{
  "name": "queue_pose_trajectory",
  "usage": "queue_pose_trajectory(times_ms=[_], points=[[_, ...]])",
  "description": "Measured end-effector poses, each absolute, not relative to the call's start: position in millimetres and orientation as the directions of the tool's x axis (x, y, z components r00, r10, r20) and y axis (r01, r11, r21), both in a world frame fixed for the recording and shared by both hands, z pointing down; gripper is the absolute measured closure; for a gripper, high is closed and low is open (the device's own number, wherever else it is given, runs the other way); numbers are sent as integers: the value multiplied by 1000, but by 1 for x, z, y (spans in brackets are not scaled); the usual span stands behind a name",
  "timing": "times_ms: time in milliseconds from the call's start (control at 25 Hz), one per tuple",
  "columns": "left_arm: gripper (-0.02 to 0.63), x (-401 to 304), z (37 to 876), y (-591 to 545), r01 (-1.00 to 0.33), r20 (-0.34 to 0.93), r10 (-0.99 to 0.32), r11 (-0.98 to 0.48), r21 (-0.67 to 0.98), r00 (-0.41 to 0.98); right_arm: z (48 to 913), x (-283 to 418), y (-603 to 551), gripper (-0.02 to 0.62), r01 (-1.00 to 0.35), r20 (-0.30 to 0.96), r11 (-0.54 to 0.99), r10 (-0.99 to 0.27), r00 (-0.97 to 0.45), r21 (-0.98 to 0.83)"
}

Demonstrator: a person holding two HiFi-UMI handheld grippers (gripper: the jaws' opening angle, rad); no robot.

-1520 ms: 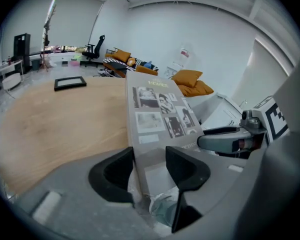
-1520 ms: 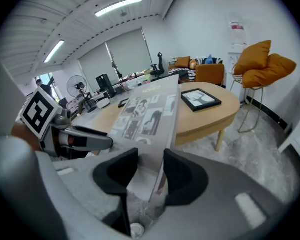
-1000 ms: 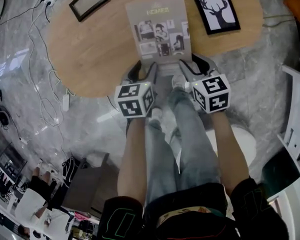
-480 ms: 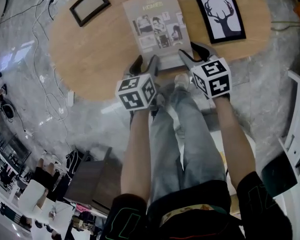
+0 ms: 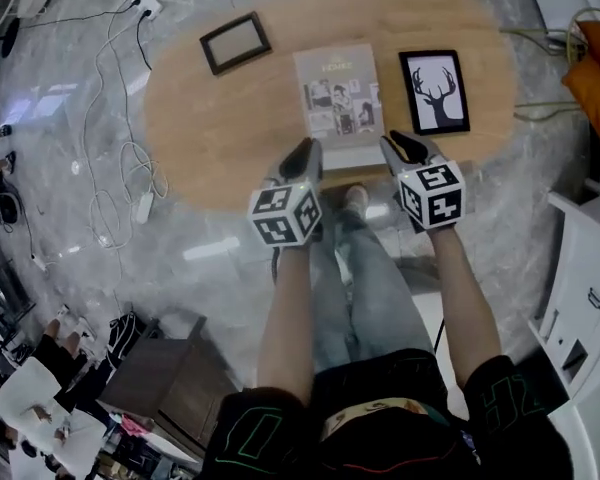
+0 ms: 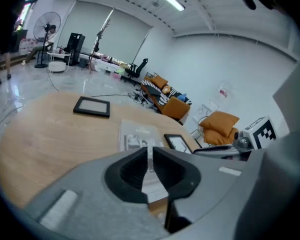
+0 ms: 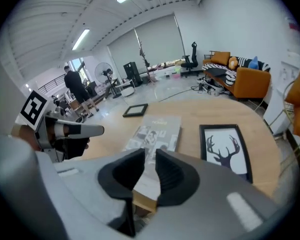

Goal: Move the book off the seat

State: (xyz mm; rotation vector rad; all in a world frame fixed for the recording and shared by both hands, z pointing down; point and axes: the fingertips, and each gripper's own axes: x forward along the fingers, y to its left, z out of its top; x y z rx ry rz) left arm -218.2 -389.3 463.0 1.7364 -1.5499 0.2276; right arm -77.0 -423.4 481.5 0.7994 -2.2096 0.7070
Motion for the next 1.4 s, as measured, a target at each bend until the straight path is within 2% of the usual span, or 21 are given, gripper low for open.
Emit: queue_pose_trajectory(times_ms=[80, 160, 280, 400, 520, 680, 760, 960, 1120, 1320, 1400], points=[[594, -219, 428, -393, -898, 551, -795, 18, 439, 253, 447, -82, -424, 533, -702, 705, 659, -361, -611, -270], [595, -225, 390, -398, -900, 513, -821, -2, 435, 250, 407, -91, -428, 585, -695, 661, 663, -393, -639, -278], [595, -229, 321, -410, -877, 392, -878, -61, 477, 275, 341, -103, -438, 591, -670, 575, 683, -435, -693, -291], [595, -226, 254, -420, -855, 253, -920, -142, 499, 301, 275, -116, -442, 592, -594, 450, 717, -422, -787, -365], [595, -230, 199, -430, -909, 234, -939, -146, 390, 251, 214, -121, -452, 592, -558, 354, 745, -443, -823, -366], [595, -224, 135, -434, -978, 217, -956, -177, 106, 197, 152, -115, -464, 592, -594, 311, 772, -521, -795, -226], [595, -226, 110, -432, -987, 185, -970, -153, 39, 158, 127, -111, -471, 592, -623, 271, 759, -569, -776, -188], [595, -233, 74, -422, -998, 120, -991, -63, 30, 66, 79, -86, -479, 592, -659, 143, 697, -648, -748, -283], [594, -240, 41, -426, -998, 65, -997, -50, 25, 52, 54, -66, -492, 592, -693, 107, 673, -693, -713, -259], [595, -248, 17, -425, -1000, 29, -1000, 1, -21, -1, 24, -48, -487, 592, -658, 6, 696, -686, -728, -287], [595, -248, 14, -426, -999, 24, -1000, 14, -29, -15, 19, -45, -486, 592, -672, 18, 704, -687, -726, -231]])
